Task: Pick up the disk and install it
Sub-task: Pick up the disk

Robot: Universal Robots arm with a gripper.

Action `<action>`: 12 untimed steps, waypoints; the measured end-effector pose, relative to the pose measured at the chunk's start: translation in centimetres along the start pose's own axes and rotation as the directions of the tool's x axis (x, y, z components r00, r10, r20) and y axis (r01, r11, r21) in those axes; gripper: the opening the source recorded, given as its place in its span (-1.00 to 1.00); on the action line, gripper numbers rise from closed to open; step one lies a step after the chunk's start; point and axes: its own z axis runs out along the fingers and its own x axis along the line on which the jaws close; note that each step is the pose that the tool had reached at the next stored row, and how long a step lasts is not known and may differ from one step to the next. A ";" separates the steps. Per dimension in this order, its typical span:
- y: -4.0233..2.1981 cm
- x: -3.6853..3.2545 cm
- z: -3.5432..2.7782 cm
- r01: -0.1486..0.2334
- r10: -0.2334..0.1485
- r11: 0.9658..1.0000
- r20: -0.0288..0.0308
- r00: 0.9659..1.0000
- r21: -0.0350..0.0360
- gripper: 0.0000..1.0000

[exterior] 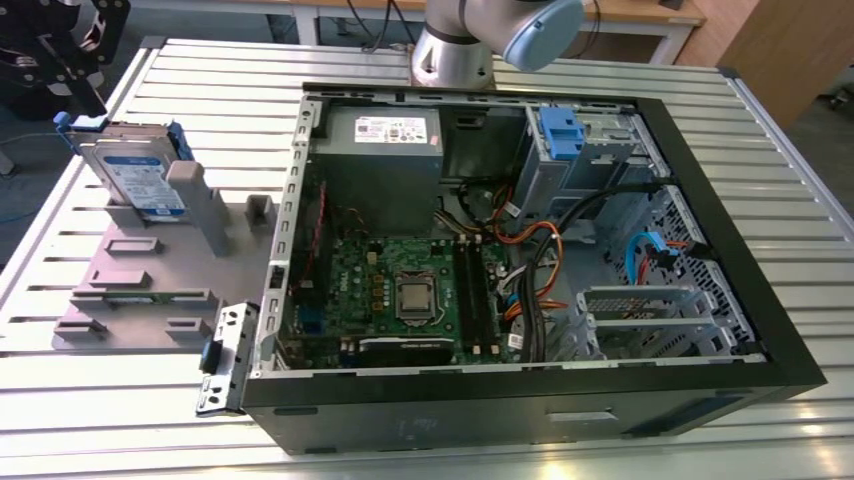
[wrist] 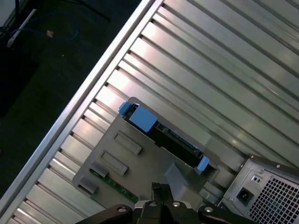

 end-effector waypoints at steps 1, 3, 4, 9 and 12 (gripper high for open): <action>0.00 0.00 0.00 0.002 -0.002 1.000 0.000 1.000 0.000 -0.79; 0.00 0.00 0.00 0.007 -0.007 1.000 0.000 1.000 0.000 -0.79; 0.00 0.00 0.00 0.009 -0.009 1.000 0.000 1.000 0.000 -0.79; 0.00 0.00 0.00 0.020 -0.020 1.000 0.000 1.000 0.000 -0.79; 0.00 0.00 0.00 0.026 -0.026 1.000 0.000 1.000 -0.001 -0.79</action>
